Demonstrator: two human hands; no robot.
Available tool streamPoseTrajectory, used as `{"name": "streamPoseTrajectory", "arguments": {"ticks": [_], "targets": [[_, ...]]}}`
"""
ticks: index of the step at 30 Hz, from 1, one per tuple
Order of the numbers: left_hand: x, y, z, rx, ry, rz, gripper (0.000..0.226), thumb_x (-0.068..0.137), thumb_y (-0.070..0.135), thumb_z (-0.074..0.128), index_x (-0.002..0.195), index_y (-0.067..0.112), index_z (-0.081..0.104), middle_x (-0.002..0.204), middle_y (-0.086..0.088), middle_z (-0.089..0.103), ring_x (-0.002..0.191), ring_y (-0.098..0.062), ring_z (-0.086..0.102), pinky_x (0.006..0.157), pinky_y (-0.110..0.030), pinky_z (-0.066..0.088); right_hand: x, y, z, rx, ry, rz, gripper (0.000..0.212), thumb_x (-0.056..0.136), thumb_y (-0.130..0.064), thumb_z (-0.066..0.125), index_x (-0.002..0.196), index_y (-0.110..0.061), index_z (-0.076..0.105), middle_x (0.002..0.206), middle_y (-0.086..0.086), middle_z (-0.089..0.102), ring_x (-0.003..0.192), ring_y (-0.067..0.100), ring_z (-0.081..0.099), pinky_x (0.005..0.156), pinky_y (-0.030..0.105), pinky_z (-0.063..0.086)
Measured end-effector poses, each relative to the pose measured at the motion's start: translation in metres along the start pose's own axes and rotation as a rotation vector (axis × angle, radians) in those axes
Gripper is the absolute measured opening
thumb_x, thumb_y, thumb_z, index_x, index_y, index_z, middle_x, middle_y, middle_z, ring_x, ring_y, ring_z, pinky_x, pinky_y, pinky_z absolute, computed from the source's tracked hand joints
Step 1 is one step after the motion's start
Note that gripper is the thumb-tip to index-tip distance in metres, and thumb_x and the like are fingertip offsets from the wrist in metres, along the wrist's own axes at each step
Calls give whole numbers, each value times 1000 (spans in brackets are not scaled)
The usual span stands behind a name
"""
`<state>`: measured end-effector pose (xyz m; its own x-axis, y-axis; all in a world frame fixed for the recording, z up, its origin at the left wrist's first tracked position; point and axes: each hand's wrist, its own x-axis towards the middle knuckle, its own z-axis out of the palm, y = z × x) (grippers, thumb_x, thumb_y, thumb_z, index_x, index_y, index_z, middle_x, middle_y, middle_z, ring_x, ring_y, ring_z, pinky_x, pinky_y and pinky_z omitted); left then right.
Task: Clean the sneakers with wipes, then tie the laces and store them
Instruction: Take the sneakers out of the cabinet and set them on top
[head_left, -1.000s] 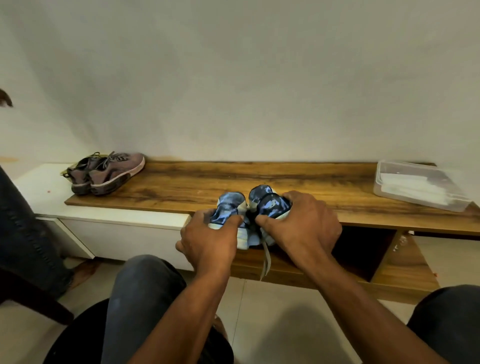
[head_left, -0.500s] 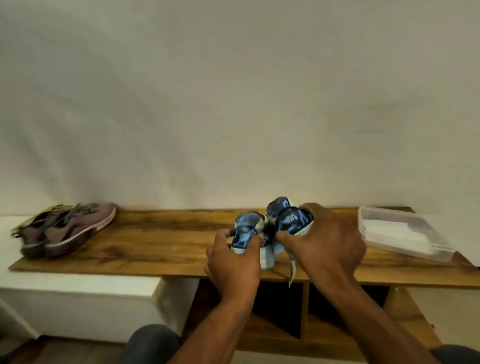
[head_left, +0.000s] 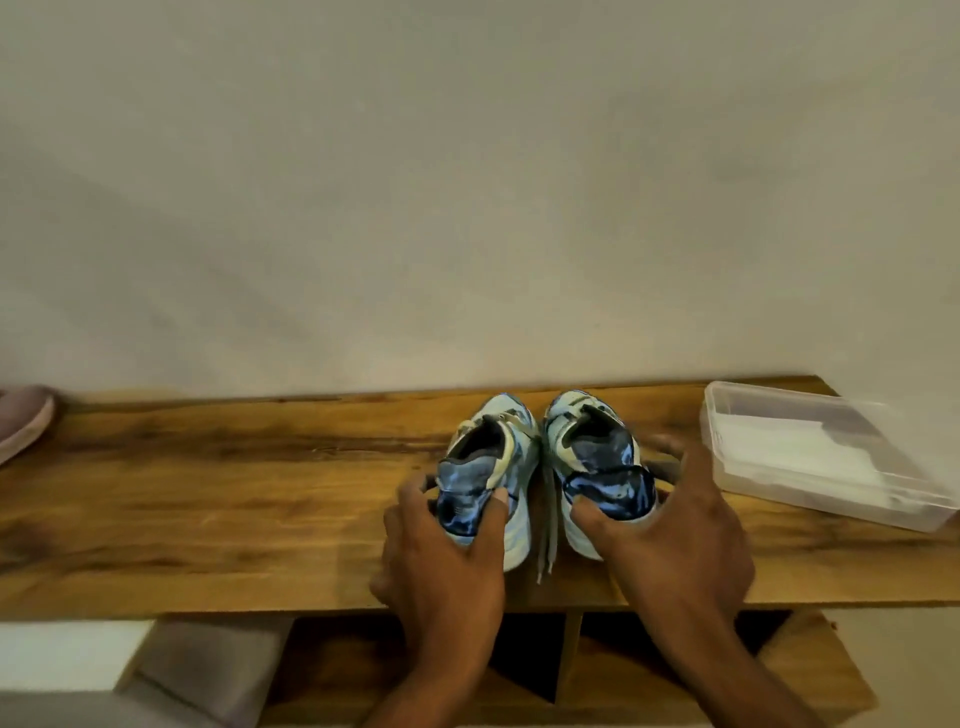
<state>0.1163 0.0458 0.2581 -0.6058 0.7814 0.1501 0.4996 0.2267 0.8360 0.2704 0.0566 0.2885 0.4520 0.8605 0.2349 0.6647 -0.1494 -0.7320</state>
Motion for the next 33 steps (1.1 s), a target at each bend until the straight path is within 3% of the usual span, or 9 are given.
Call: {"name": "streamPoseTrajectory", "arguments": {"ticks": [2, 8, 13, 16, 26, 28, 33], "targets": [[8, 1, 10, 24, -6, -18, 73, 78, 63, 71, 138, 31, 44, 132, 5, 54, 120, -23, 55, 104, -52, 33, 8, 9, 12, 27, 21, 0, 102, 52, -53, 93, 138, -38, 38, 122, -7, 69, 105, 24, 68, 72, 30, 42], [28, -8, 27, 73, -59, -30, 86, 75, 62, 74, 144, 33, 31, 142, 3, 51, 124, -29, 58, 105, -60, 37, 21, 24, 42, 19, -36, -1, 119, 50, -48, 95, 147, -37, 28, 127, -11, 66, 109, 23, 67, 75, 32, 43], [30, -15, 35, 141, -164, -35, 103, 73, 68, 72, 152, 27, 20, 153, -1, 43, 130, -31, 56, 108, -60, 34, 25, 31, 55, -35, -103, -9, 126, 49, -54, 93, 152, -35, 22, 130, -13, 60, 109, 19, 66, 75, 32, 48], [31, -15, 35, 216, -212, 3, 106, 72, 73, 66, 152, 24, 17, 150, -4, 42, 130, -34, 54, 107, -59, 35, 28, 31, 59, -70, -114, -23, 129, 48, -59, 90, 152, -35, 18, 138, -10, 55, 113, 20, 65, 82, 38, 57], [36, -12, 32, 287, -312, -14, 102, 79, 66, 73, 152, 16, 23, 148, -12, 47, 133, -37, 49, 106, -59, 42, 24, 37, 49, -106, -132, -38, 126, 53, -63, 85, 153, -35, 14, 140, -7, 50, 117, 20, 62, 86, 43, 58], [35, -14, 29, 270, -319, 0, 101, 80, 68, 70, 154, 22, 20, 146, -11, 49, 132, -37, 51, 104, -60, 45, 20, 37, 47, -117, -134, -41, 126, 53, -65, 85, 153, -35, 14, 140, -6, 50, 117, 21, 63, 85, 43, 58], [34, -24, 21, 240, -297, 91, 102, 81, 75, 64, 156, 58, -3, 122, -6, 57, 111, -32, 61, 89, -51, 54, 22, 33, 44, -156, -141, -55, 126, 52, -68, 84, 152, -32, 16, 139, -2, 50, 116, 23, 63, 83, 39, 59]]}}
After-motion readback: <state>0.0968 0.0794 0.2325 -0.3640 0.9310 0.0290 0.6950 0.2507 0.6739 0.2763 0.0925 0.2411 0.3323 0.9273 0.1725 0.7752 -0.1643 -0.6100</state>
